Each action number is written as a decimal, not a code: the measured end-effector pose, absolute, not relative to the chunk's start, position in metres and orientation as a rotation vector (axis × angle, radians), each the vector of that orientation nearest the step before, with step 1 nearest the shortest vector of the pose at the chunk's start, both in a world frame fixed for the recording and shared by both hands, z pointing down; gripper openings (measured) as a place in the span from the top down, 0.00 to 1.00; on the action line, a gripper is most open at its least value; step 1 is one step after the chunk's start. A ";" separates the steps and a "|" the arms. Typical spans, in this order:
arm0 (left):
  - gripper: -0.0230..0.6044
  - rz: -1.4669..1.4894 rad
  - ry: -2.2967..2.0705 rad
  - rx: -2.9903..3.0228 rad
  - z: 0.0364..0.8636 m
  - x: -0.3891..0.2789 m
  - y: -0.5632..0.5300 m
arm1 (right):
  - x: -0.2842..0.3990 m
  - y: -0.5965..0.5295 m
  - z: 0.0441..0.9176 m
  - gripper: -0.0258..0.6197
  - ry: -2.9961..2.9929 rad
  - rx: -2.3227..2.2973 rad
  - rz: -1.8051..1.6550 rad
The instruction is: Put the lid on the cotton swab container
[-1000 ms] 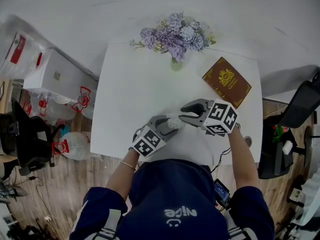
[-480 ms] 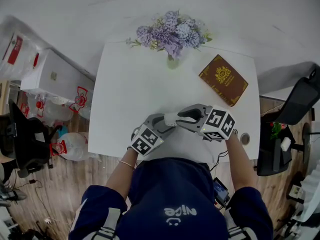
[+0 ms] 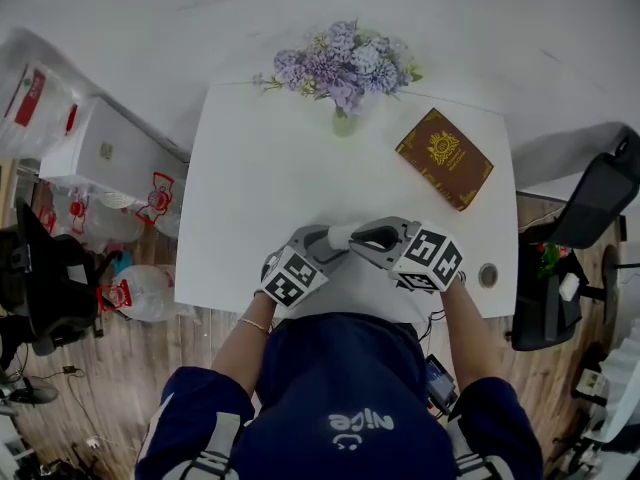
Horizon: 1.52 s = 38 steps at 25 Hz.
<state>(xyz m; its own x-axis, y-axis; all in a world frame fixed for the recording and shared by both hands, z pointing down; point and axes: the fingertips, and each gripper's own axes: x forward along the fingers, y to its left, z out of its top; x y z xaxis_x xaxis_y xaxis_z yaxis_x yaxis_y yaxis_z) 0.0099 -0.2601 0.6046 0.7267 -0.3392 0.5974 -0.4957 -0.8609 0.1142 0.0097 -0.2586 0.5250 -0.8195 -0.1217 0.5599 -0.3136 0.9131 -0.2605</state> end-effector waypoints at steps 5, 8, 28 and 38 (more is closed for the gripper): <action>0.57 0.851 -0.660 2.666 0.606 0.009 -0.260 | 0.010 -0.254 0.532 0.86 -2.500 0.367 0.472; 0.57 0.852 -0.658 2.666 0.606 0.009 -0.261 | 0.010 -0.254 0.535 0.86 -2.497 0.401 0.461; 0.56 0.843 -0.692 2.669 0.606 0.010 -0.259 | 0.009 -0.252 0.537 0.87 -2.450 0.643 0.348; 0.56 0.676 -0.853 2.664 0.572 -0.026 -0.251 | 0.037 -0.255 0.503 0.86 -2.547 1.120 0.364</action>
<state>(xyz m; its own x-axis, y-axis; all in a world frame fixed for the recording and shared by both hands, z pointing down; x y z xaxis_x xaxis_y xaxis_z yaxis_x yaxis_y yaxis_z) -0.0262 -0.2508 0.5725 0.7187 -0.4782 0.5047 -0.6009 -0.7924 0.1048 0.0367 -0.2546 0.5027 -0.6342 -0.6617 0.3999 -0.7473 0.6572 -0.0976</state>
